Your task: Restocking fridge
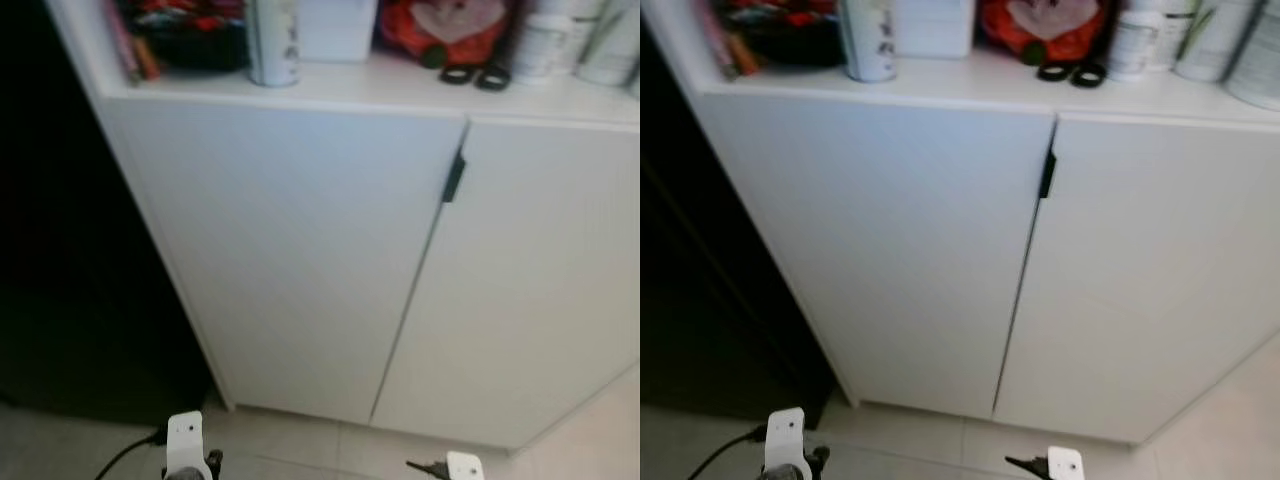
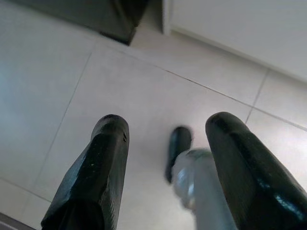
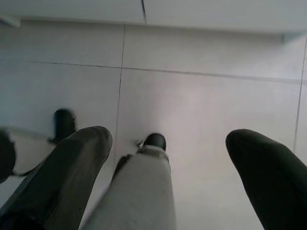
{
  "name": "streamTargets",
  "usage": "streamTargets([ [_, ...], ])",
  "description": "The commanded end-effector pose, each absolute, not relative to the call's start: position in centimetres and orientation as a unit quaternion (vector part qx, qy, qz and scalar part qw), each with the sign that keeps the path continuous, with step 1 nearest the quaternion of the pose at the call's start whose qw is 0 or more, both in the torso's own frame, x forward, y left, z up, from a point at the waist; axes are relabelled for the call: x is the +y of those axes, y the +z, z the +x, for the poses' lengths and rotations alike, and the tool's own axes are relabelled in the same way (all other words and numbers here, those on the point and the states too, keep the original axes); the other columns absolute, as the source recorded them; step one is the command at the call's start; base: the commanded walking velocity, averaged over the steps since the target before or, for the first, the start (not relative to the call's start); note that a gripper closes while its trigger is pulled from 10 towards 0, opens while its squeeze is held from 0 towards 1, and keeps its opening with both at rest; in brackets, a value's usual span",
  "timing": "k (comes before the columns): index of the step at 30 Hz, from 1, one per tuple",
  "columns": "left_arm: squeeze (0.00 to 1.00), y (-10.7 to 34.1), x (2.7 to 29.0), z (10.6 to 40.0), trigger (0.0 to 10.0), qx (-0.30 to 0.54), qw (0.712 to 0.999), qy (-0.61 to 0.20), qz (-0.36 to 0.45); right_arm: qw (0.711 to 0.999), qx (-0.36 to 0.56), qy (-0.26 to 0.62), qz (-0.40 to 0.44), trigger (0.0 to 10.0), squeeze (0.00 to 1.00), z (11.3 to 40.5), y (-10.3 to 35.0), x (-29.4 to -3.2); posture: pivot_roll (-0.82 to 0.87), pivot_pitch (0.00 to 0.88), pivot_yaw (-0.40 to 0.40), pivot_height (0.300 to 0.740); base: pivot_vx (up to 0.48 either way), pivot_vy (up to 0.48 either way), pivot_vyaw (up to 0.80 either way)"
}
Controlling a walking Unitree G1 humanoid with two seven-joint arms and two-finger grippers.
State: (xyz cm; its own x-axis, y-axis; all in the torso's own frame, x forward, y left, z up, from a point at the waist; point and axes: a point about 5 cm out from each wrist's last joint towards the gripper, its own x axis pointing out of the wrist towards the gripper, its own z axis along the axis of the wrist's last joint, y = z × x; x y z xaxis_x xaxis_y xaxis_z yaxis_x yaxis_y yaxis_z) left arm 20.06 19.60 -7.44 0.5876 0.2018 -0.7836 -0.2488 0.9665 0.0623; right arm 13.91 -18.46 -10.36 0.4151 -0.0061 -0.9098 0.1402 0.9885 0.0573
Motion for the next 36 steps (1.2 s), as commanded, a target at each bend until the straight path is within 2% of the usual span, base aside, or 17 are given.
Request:
streamTargets([
  [1, 0.0, -7.63, 19.93, 19.66, 10.0, 0.445, 0.886, 0.131, -0.026, 0.841, 0.535, -0.041, 0.07, 10.0, 0.0, 14.22, -10.31, -17.89, 0.03, 0.0, -0.055, 0.74, 0.0, 0.0, 0.71],
  [20, 0.0, -7.72, 19.9, 19.53, 10.0, 0.449, 0.882, 0.138, -0.035, 0.841, 0.533, -0.043, 0.081, 10.0, 0.0, 14.19, -10.32, -17.81, 0.03, 0.0, -0.057, 0.74, 0.0, 0.0, 0.0],
  [36, 0.0, -7.78, 19.81, 19.47, 10.0, 0.455, 0.88, 0.134, -0.031, 0.841, 0.532, -0.043, 0.087, 10.0, 0.0, 14.13, -10.34, -17.85, 0.03, 0.0, -0.053, 0.74, 0.0, 0.389, 0.0],
])
